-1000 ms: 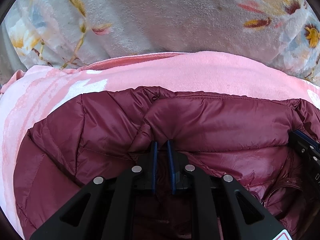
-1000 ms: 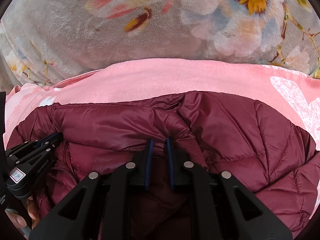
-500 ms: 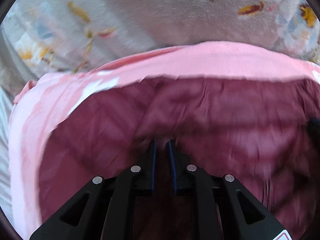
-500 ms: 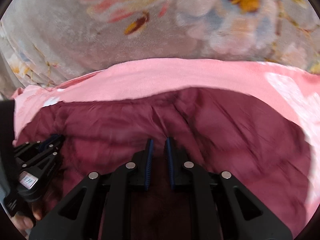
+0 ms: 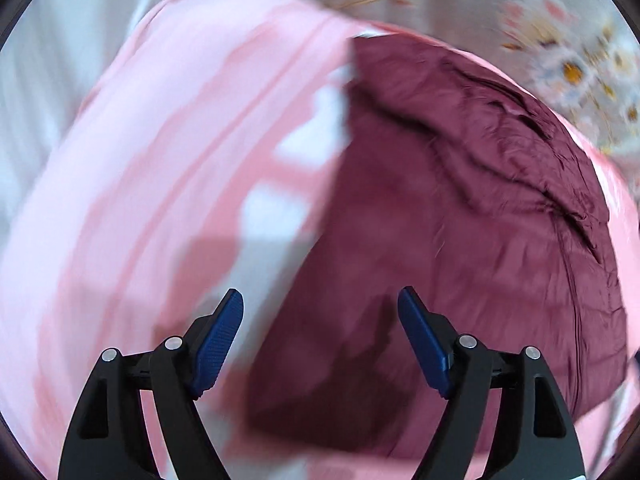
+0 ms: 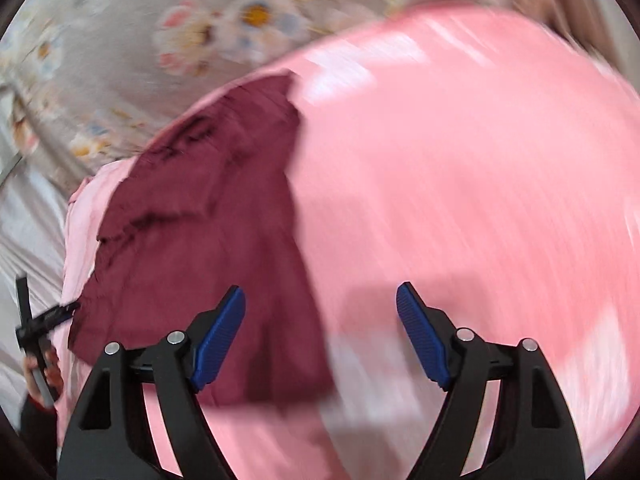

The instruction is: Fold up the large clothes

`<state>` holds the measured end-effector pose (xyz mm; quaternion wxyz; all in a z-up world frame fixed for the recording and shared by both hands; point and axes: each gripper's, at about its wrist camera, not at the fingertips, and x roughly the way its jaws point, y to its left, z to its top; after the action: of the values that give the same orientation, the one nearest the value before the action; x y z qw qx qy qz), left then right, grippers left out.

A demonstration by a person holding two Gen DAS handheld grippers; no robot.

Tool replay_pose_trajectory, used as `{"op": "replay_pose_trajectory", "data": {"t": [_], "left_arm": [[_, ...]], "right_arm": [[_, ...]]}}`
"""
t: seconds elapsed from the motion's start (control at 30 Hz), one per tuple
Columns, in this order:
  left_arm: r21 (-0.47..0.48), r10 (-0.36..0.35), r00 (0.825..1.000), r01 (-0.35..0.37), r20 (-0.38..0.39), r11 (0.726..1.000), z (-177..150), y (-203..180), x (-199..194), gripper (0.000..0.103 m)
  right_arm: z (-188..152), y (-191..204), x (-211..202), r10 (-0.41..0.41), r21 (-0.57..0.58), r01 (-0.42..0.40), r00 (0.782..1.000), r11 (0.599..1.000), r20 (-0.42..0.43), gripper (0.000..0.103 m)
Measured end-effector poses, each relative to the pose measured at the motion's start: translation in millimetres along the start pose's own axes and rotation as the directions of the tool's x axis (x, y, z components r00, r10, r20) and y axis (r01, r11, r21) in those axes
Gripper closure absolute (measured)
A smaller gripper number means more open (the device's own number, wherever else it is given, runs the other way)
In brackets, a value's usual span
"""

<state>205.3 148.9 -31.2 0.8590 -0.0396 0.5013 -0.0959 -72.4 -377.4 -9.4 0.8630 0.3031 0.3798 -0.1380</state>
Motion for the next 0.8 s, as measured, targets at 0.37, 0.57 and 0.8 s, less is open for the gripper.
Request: {"op": "replay_pose_trajectory", "data": {"t": [0.37, 0.57, 0.8], "left_arm": [[-0.16, -0.118, 0.993, 0.121, 0.023, 0.98, -26, 10, -5, 0.04], [-0.138, -0.165, 0.985, 0.17, 0.053, 0.976, -31, 5, -28, 0.098], [-0.049, -0.217, 0.962, 0.227, 0.166, 0.973, -58, 11, -123, 0.1]], "right_arm": [[-22, 28, 19, 0.122, 0.07, -0.125, 0.991, 0.99, 0.054, 0.029], [-28, 36, 11, 0.198, 0.107, -0.207, 0.976, 0.972, 0.093, 0.096], [-49, 46, -95, 0.259, 0.002, -0.27, 0.926, 0.963, 0.275, 0.1]]}}
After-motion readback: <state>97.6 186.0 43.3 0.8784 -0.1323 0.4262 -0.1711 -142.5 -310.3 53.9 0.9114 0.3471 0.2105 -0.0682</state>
